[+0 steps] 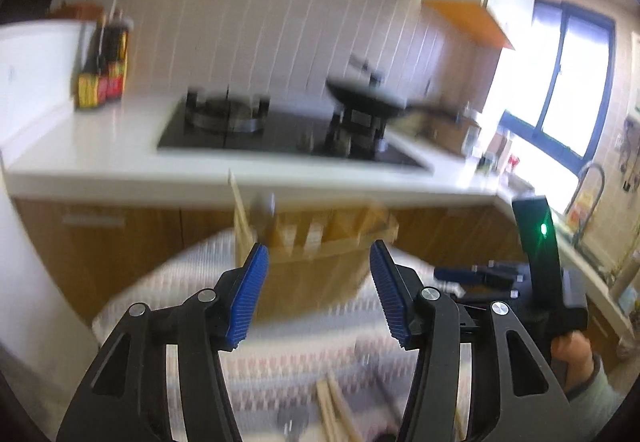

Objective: Organize utensils
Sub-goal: 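Move both open grippers back down to the utensils on the table, then grasp a clear spoon with the left gripper while the right gripper grasps another clear spoon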

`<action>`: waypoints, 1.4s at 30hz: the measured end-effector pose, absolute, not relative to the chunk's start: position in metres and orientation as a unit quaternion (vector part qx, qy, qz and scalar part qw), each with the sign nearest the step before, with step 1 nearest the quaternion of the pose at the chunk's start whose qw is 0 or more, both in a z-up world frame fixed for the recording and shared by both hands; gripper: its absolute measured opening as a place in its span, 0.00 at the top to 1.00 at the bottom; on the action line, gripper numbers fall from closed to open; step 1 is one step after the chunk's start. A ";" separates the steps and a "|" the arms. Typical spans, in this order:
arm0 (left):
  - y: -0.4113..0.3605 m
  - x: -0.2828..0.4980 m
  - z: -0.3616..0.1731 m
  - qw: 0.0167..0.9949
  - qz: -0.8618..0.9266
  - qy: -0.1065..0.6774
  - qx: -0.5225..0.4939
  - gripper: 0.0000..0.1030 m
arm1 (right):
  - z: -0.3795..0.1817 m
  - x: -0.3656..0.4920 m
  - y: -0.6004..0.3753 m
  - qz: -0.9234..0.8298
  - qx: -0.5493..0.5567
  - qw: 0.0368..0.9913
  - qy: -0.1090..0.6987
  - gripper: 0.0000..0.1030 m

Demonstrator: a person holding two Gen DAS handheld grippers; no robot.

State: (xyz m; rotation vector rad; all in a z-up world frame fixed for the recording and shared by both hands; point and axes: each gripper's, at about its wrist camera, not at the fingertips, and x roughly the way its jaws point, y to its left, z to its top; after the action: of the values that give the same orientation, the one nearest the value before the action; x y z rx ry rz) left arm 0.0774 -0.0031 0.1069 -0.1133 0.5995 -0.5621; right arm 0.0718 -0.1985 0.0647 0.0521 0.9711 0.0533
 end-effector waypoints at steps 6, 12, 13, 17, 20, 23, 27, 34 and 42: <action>-0.009 0.083 0.037 0.864 -0.270 0.425 -0.001 0.50 | 0.019 0.070 -0.189 0.050 0.023 0.846 0.530 0.49; -0.019 0.073 -0.021 0.820 -0.262 0.501 0.087 0.50 | -0.015 0.069 -0.184 0.052 0.013 0.822 0.567 0.49; -0.019 0.070 -0.029 0.814 -0.260 0.509 0.105 0.49 | -0.022 0.068 -0.183 0.054 0.014 0.817 0.574 0.49; -0.015 0.064 -0.047 0.797 -0.264 0.531 0.118 0.49 | -0.038 0.069 -0.182 0.053 0.009 0.808 0.587 0.49; -0.014 0.067 -0.056 0.792 -0.254 0.540 0.126 0.49 | -0.045 0.071 -0.181 0.051 0.003 0.804 0.592 0.49; -0.017 0.068 -0.062 0.792 -0.249 0.541 0.134 0.49 | -0.048 0.072 -0.176 0.045 -0.013 0.807 0.589 0.49; -0.025 0.070 -0.064 0.791 -0.248 0.539 0.145 0.49 | -0.050 0.076 -0.172 0.043 -0.018 0.808 0.587 0.49; -0.054 0.075 -0.060 0.793 -0.240 0.536 0.163 0.49 | -0.050 0.098 -0.168 0.038 -0.019 0.809 0.586 0.49; -0.059 0.077 -0.061 0.789 -0.238 0.540 0.169 0.48 | -0.048 0.113 -0.155 0.040 -0.030 0.811 0.583 0.51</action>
State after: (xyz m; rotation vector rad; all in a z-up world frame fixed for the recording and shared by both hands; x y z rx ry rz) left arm 0.0767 -0.0589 -0.0606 0.3629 1.1629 -0.5130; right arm 0.1125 -0.1548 -0.0477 -0.0642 1.2464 0.0845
